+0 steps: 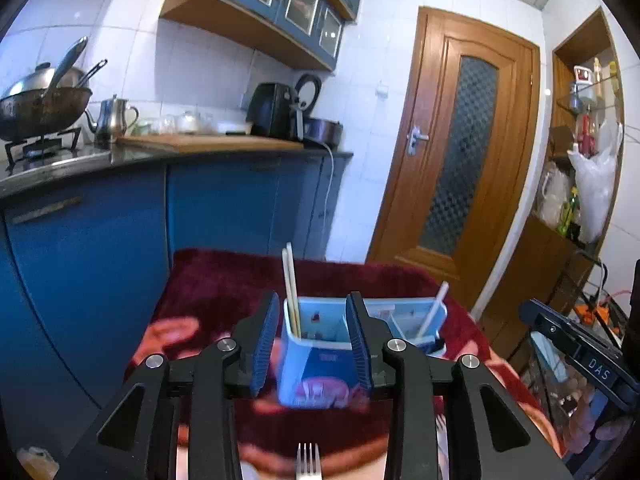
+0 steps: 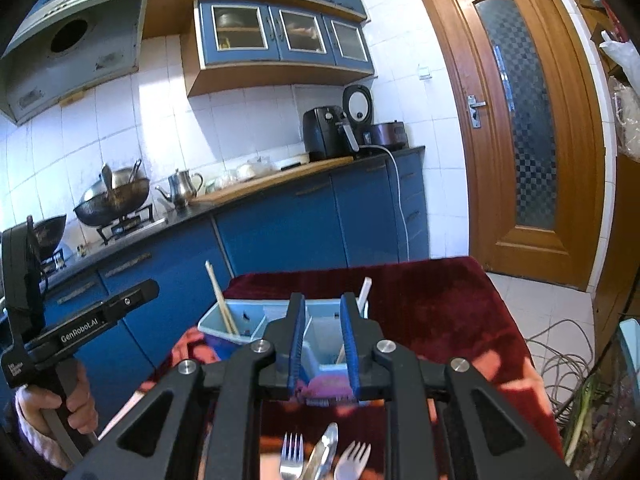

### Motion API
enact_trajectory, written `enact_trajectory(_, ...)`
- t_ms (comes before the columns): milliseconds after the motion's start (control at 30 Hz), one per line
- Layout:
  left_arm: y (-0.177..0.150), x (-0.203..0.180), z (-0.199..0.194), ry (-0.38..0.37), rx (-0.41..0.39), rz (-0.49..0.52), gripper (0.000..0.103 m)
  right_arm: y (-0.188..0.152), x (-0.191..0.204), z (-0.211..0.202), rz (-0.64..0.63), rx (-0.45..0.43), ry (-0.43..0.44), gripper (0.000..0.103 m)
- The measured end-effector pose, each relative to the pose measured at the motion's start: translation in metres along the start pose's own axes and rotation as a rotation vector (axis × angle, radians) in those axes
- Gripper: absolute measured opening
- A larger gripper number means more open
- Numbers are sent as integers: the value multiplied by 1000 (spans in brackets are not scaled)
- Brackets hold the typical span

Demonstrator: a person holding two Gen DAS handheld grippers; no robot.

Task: Organize utensils
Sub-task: 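Drop the chopstick into the box with the left tool while the right tool releases the white knife, then move both tools back down toward the loose forks and spoon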

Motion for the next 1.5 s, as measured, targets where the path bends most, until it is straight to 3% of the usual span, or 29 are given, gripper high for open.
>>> enact_trajectory(433,-63,-10,-10,-10,213,37,37,-68,-7,-14,20,195,-23,25)
enact_trajectory(833,-119,-6,-8,3,355,11,37,-109,-12,-23,43,288,-34,33)
enact_trajectory(1500,-174,0,15,34,550,16,37,-161,-35,-18,136,392,-47,40)
Point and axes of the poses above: each gripper's, at about its wrist camera, not at the fingertips, and z roughly the way its jaws point, x to its left, y to its top, the point moved 10 cm from there along z, roughly the way its jaws point, and after that the axes turned 5 degrees about -y, right-handed, at the moved point
